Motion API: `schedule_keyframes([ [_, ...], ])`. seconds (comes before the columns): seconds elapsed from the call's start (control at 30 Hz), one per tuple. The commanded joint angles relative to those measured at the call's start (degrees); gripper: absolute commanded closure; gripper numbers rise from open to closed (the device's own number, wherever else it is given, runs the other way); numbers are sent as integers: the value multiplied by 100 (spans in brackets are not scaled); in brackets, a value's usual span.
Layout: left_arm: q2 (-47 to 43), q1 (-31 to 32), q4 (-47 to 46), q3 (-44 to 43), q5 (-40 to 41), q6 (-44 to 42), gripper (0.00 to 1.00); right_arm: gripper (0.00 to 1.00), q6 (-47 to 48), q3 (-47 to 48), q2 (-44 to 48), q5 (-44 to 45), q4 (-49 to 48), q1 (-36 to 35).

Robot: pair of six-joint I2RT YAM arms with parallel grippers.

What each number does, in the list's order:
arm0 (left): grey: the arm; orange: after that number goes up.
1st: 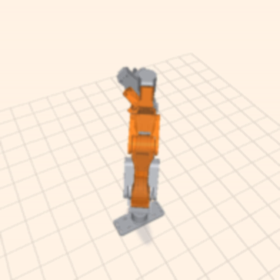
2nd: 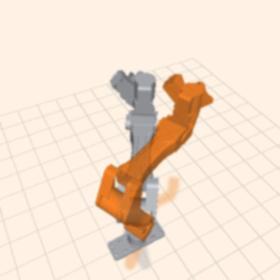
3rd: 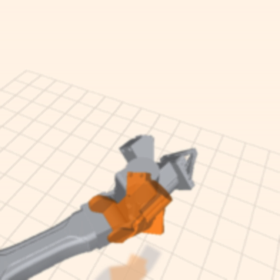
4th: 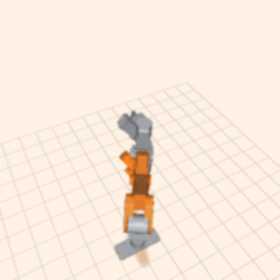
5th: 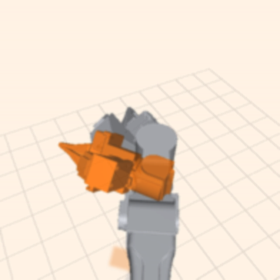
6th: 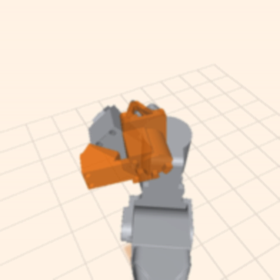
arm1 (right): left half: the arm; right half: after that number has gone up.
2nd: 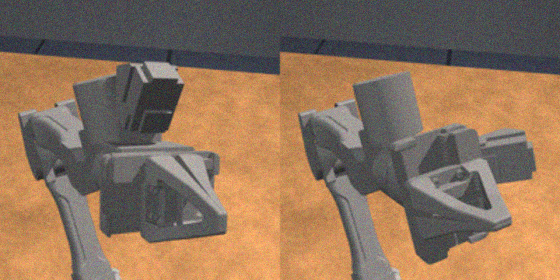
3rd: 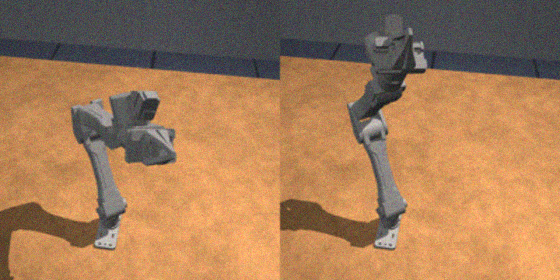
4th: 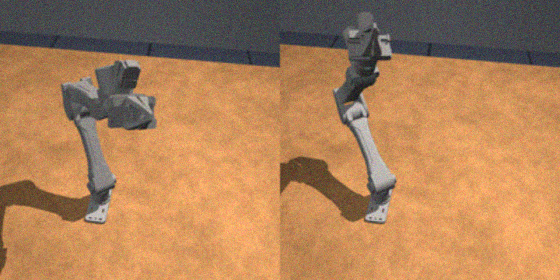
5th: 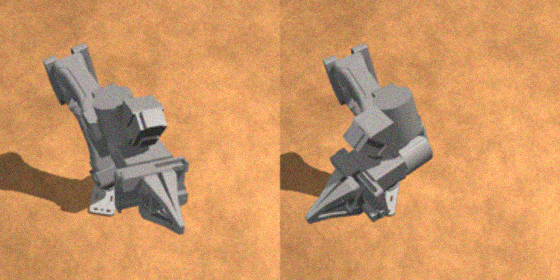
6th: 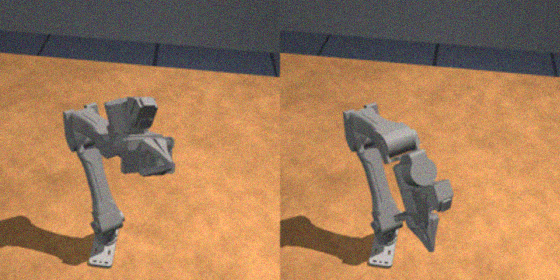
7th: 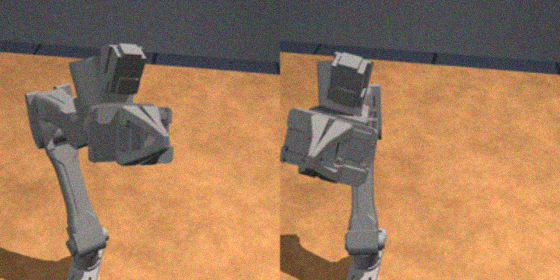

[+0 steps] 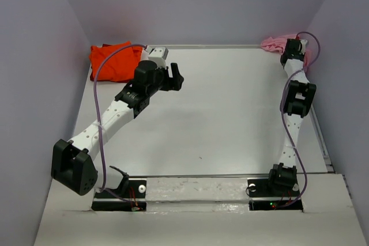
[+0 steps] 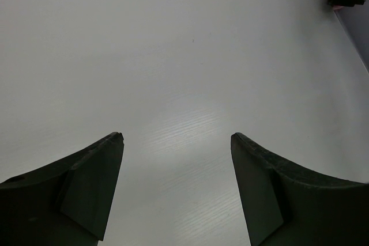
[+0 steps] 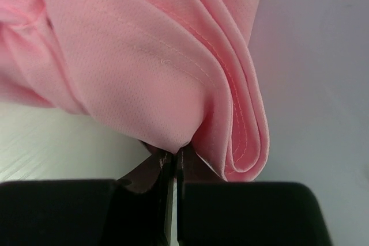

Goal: Fold and stack the t-shirts
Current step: Pick up the crumpled T-shirt from the corner of the board, then move the crumpled T-shirt to the center of the board.

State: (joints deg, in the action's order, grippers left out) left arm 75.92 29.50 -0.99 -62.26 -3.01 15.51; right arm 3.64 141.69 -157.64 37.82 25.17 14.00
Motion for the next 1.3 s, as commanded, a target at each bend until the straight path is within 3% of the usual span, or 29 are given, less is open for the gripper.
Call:
schedule_keyframes([
  [0.0, -113, -32, -252, 47, -51, 14, 16, 100, -128, -141, 672, -295, 33, -484],
  [0.27, -95, -40, -191, 30, 203, -30, 16, 100, -346, -913, 1744, -618, 172, -1407],
  [0.6, -130, -111, -156, 21, 651, -100, 16, 100, -1857, -5233, 4458, -1760, -485, -3216],
  [0.9, -288, -111, -59, 3, 1170, -215, 16, 100, -2788, -7714, 6016, -2533, -1075, -5055],
  [1.17, -367, -120, -41, 12, 1346, -241, 16, 100, -3773, -8570, 6466, -2833, -1418, -6873],
  [1.27, -402, -120, -59, 21, 1320, -241, 16, 100, -3818, -8474, 6352, -3026, -1436, -7034],
])
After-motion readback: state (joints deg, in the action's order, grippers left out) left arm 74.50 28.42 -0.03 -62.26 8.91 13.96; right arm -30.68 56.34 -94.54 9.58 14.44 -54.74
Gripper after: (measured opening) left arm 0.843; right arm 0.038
